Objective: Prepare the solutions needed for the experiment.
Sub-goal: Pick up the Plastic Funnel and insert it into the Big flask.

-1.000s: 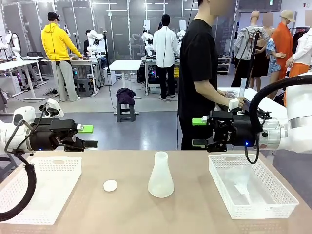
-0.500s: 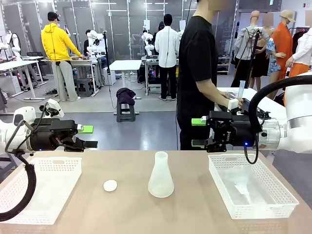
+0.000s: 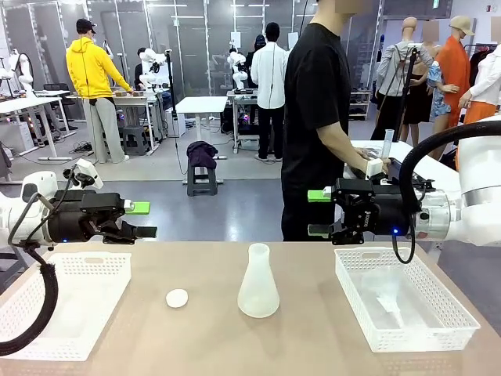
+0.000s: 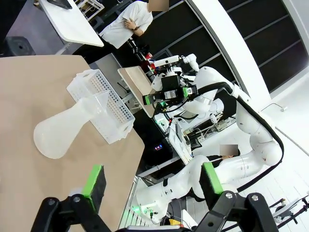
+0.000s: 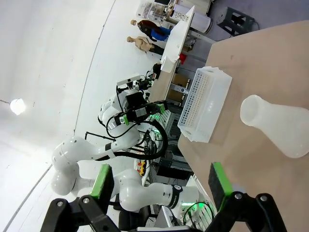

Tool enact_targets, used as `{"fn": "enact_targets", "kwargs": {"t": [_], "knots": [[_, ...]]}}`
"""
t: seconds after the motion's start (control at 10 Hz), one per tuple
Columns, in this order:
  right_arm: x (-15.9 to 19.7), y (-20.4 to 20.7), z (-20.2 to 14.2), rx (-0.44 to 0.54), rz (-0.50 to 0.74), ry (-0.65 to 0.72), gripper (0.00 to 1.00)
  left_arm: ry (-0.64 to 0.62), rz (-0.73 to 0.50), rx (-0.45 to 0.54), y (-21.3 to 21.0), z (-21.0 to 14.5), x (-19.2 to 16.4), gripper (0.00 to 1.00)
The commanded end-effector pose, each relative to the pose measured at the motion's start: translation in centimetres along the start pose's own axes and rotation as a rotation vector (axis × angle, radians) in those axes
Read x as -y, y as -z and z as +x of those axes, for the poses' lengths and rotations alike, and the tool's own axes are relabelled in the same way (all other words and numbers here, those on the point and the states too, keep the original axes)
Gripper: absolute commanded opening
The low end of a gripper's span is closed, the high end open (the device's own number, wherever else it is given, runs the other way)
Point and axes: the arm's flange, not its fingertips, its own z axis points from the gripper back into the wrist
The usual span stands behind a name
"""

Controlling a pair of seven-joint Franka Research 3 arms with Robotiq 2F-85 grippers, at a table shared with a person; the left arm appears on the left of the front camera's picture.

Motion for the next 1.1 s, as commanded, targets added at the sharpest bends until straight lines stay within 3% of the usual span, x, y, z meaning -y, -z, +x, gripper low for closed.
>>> {"fn": "enact_targets", "kwargs": {"t": [0.0, 0.2, 0.3, 0.4, 0.7, 0.8, 0.9, 1.0], "knots": [[-0.2, 0.1, 0.1, 0.005, 0.003, -0.001, 1.0, -0.009, -0.018, 0.011, 0.1, 0.1, 0.1, 1.0], [0.0, 0.0, 0.0, 0.0, 0.0, 0.0, 1.0, -0.009, -0.018, 0.011, 0.1, 0.1, 0.1, 1.0], [0.0, -0.5, 0.5, -0.185, -0.117, -0.227, 1.0, -0.009, -0.018, 0.011, 0.1, 0.1, 0.1, 1.0], [-0.3, -1.5, 1.8, -0.313, -0.207, -0.333, 1.0, -0.009, -0.018, 0.011, 0.1, 0.1, 0.1, 1.0], [-3.4, -4.6, 5.0, -0.461, -0.466, -0.499, 1.0, -0.009, -0.018, 0.011, 0.1, 0.1, 0.1, 1.0], [-4.2, -4.9, 5.9, -0.547, -0.564, -0.574, 1.0, -0.009, -0.018, 0.011, 0.1, 0.1, 0.1, 1.0], [-4.1, -4.9, 7.4, -0.696, -0.648, -0.657, 1.0, -0.009, -0.018, 0.011, 0.1, 0.1, 0.1, 1.0], [-3.8, -4.7, 8.7, -0.732, -0.745, -0.681, 1.0, -0.009, -0.018, 0.011, 0.1, 0.1, 0.1, 1.0]]}}
